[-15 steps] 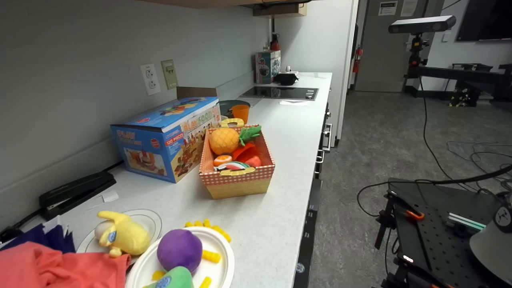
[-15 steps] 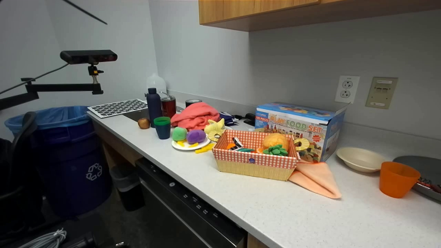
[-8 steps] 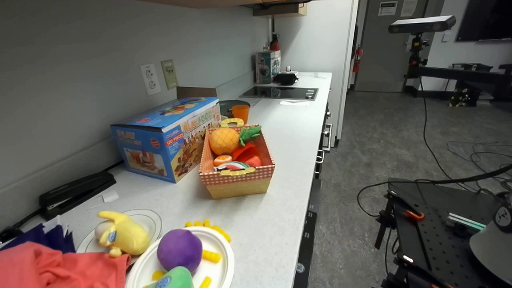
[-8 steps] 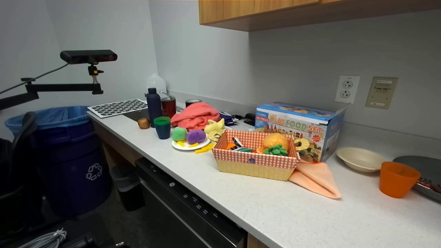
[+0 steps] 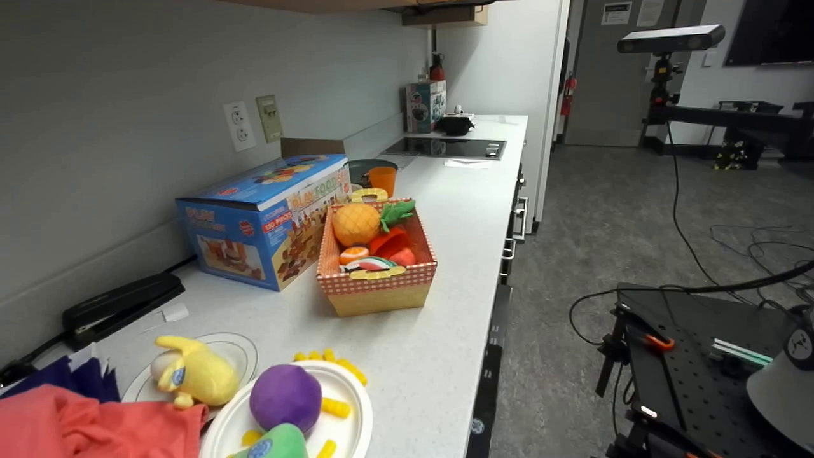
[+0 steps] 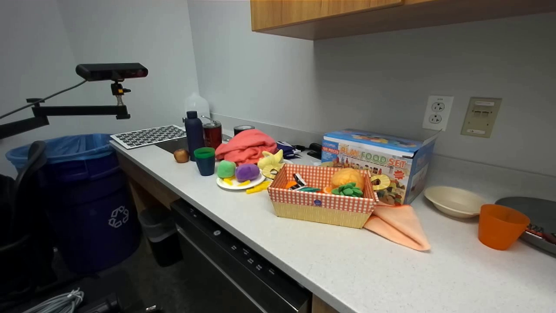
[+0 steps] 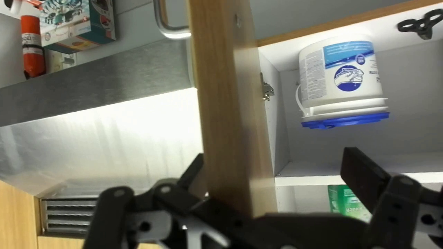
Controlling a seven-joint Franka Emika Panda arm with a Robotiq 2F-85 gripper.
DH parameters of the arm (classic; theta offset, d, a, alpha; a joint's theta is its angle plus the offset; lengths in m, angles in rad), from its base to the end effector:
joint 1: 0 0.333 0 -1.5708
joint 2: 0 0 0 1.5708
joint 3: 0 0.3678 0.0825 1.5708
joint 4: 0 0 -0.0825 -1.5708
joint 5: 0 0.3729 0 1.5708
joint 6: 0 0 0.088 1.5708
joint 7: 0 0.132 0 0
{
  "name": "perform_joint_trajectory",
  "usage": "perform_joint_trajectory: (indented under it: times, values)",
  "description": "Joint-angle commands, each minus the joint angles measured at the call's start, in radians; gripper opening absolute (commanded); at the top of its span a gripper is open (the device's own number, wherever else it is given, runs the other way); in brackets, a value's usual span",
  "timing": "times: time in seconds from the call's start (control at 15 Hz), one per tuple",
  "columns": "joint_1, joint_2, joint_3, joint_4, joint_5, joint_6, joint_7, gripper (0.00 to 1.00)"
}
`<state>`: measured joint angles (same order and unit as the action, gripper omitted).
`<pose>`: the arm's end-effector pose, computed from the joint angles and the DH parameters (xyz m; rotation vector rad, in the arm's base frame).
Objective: Close the top right cabinet door
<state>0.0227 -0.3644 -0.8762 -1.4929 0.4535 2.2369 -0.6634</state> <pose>0.2263 -0.4433 0.8934 2.4582 -0.5041 1.7013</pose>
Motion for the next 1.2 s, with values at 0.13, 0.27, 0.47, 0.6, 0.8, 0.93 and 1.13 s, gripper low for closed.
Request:
perform_joint_trajectory:
  times: [0.13, 0.27, 0.47, 0.6, 0.8, 0.93, 1.13]
  values:
    - [0.05, 0.008, 0.039, 0.053, -0.011, -0.037, -0.016, 1.0]
    - [0.046, 0.003, 0.064, 0.061, -0.032, -0.056, -0.012, 1.0]
    - [0.039, -0.024, 0.109, 0.05, -0.066, -0.084, -0.019, 1.0]
    - [0.042, -0.033, 0.134, 0.049, -0.076, -0.077, -0.025, 1.0]
    - [0.059, -0.036, 0.166, 0.059, -0.064, -0.063, -0.027, 1.0]
    - [0.072, -0.031, 0.186, 0.067, -0.05, -0.073, -0.018, 1.0]
    - [0.093, -0.025, 0.225, 0.076, -0.032, -0.096, -0.014, 1.0]
